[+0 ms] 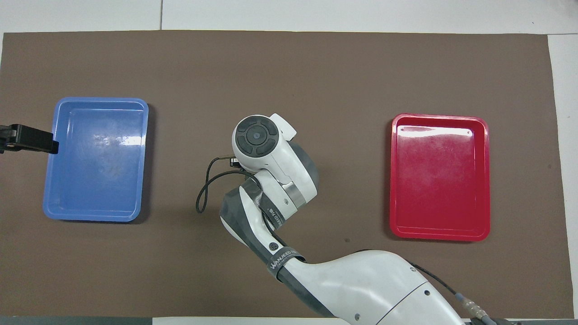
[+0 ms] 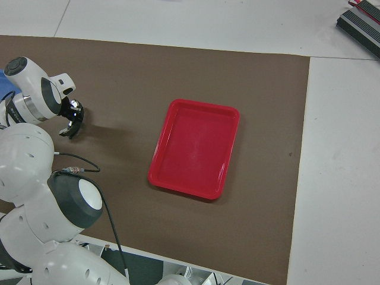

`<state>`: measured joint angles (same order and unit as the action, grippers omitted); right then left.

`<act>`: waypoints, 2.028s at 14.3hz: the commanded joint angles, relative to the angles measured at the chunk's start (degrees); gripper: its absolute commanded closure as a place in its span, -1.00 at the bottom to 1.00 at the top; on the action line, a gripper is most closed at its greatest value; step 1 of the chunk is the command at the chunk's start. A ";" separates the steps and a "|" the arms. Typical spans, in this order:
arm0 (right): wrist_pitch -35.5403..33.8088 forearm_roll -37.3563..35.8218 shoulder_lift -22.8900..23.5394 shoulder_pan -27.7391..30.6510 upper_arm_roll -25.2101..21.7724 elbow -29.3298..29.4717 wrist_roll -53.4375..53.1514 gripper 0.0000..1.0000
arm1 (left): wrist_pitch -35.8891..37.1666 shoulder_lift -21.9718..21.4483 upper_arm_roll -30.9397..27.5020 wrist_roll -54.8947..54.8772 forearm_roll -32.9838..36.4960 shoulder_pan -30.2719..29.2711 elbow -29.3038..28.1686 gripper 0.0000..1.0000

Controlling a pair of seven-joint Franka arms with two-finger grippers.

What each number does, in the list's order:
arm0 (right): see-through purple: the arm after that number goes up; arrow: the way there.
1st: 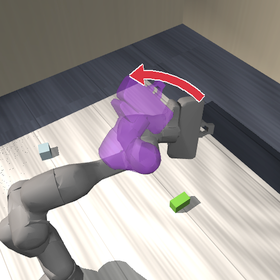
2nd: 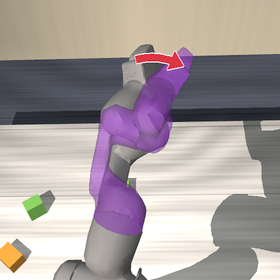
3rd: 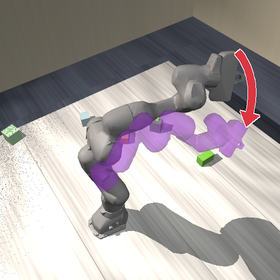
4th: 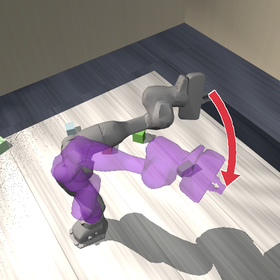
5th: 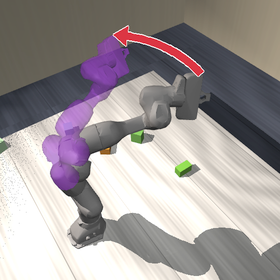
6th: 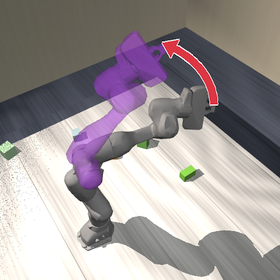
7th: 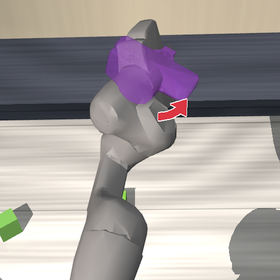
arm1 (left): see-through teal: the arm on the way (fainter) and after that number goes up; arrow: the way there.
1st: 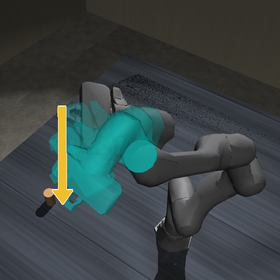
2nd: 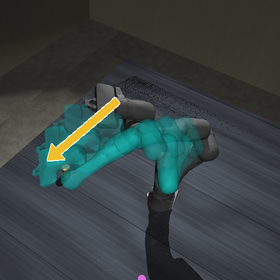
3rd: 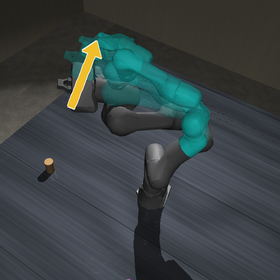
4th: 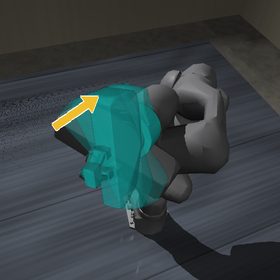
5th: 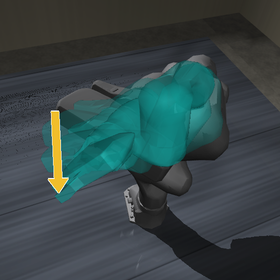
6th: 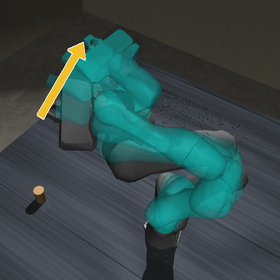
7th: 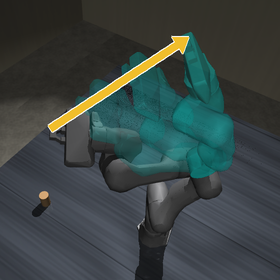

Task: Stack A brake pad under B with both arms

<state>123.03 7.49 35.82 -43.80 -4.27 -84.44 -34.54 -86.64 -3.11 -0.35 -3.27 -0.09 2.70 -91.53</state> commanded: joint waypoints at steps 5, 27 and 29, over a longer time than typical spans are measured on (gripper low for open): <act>5.91 1.22 -0.49 -0.76 1.20 -3.18 0.71 1.00 | 4.56 1.53 0.44 -1.74 -0.35 -2.70 0.48 -1.00; -23.76 -5.46 -24.20 24.69 -0.21 -5.56 15.88 -1.00 | 3.67 1.53 0.44 -1.22 -0.35 -3.32 0.48 -1.00; -29.57 -5.55 -28.07 31.11 -0.30 -5.82 23.44 -1.00 | 3.67 1.53 0.44 -1.22 -0.35 -3.32 0.48 -1.00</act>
<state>96.82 2.48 12.01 -17.74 -5.72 -87.95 -16.75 -82.41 -0.61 -0.27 -4.01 -0.17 0.23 -89.94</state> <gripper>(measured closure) 0.000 0.000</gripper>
